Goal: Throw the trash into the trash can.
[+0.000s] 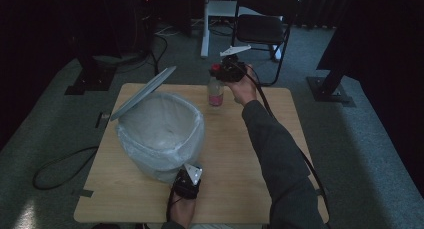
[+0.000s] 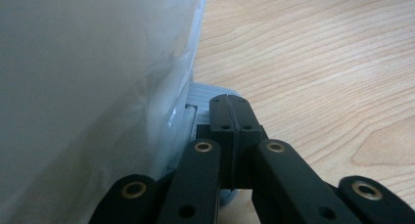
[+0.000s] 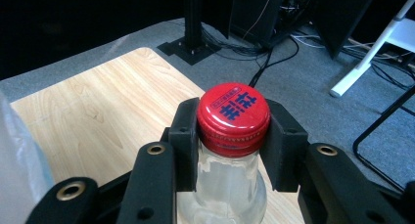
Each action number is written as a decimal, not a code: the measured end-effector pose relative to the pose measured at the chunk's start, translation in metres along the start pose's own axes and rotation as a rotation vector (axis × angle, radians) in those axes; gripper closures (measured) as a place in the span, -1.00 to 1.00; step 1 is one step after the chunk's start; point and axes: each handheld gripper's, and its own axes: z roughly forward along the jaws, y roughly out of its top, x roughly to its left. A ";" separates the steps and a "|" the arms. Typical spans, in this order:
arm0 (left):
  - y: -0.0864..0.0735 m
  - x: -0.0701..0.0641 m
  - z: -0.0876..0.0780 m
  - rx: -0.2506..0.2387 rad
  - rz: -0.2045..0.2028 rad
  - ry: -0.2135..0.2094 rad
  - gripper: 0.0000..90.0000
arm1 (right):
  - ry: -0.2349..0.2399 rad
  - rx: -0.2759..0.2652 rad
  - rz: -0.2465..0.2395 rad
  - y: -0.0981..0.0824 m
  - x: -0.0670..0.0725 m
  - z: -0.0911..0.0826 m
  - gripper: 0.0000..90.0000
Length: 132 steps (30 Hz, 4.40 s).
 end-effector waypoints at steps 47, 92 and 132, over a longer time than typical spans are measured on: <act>0.000 0.000 0.000 0.001 0.001 0.001 1.00 | 0.039 -0.053 -0.083 0.068 0.030 -0.093 0.38; 0.000 0.001 0.000 0.002 0.011 0.002 1.00 | 0.144 -0.109 -0.181 0.116 0.093 -0.144 0.38; 0.000 0.001 0.000 0.001 0.012 0.001 1.00 | 0.261 -0.120 -0.228 0.116 0.132 -0.159 0.38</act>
